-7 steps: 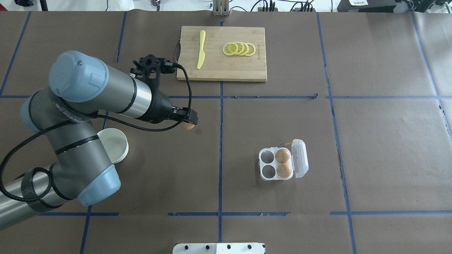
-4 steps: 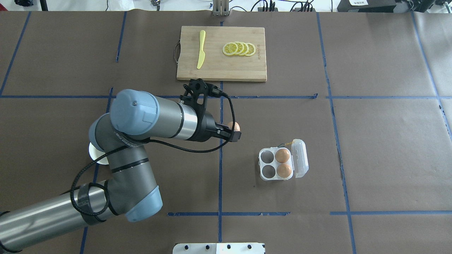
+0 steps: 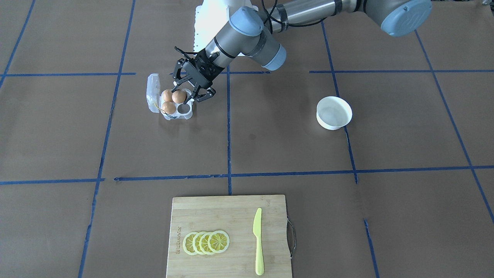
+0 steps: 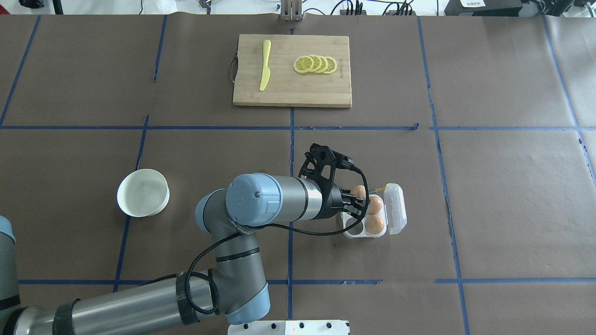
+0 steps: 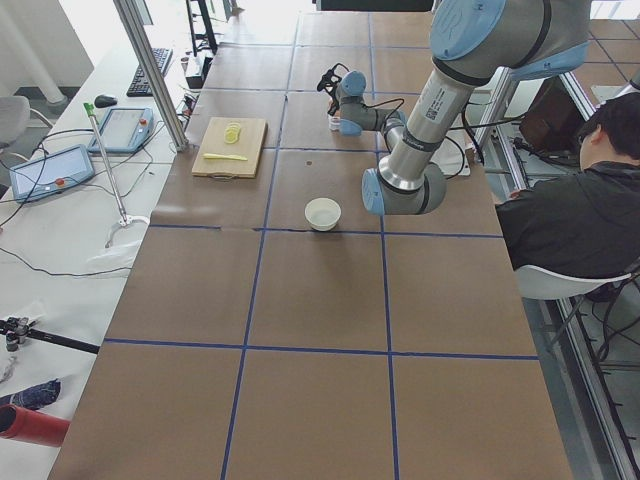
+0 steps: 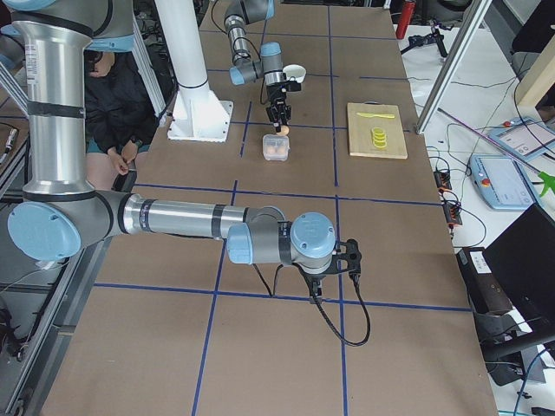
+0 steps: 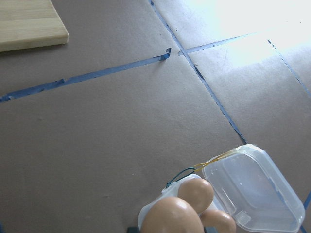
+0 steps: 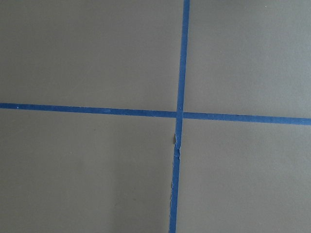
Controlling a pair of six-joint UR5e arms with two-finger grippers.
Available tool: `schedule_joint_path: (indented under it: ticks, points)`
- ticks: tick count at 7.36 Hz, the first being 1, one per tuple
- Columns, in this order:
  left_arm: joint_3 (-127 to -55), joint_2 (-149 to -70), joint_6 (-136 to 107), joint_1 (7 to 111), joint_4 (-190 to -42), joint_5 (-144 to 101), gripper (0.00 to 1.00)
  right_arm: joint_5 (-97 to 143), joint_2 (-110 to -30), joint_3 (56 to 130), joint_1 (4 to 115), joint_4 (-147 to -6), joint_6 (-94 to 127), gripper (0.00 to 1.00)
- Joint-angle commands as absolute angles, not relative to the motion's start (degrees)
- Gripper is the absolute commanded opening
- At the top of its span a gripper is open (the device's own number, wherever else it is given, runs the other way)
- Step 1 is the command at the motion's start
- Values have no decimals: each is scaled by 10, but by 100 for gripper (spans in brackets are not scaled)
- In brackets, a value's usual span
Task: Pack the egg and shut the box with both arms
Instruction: 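Lower the egg into the empty carton cup and open the left gripper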
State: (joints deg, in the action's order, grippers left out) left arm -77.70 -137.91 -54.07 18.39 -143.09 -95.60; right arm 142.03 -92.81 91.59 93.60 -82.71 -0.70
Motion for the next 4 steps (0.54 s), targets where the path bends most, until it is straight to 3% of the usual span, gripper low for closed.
schedule_joint_path:
  ticks: [1, 3, 4]
  points:
    - [-763, -1384, -541, 175, -1440, -945, 0, 1421, -928, 917, 936, -827, -7, 100]
    - [-760, -1383, -541, 173, -1441, -945, 0, 1421, -928, 917, 936, -827, -7, 100]
    - [-760, -1383, -541, 175, -1442, -945, 55, 1420, -928, 917, 936, -827, -7, 100]
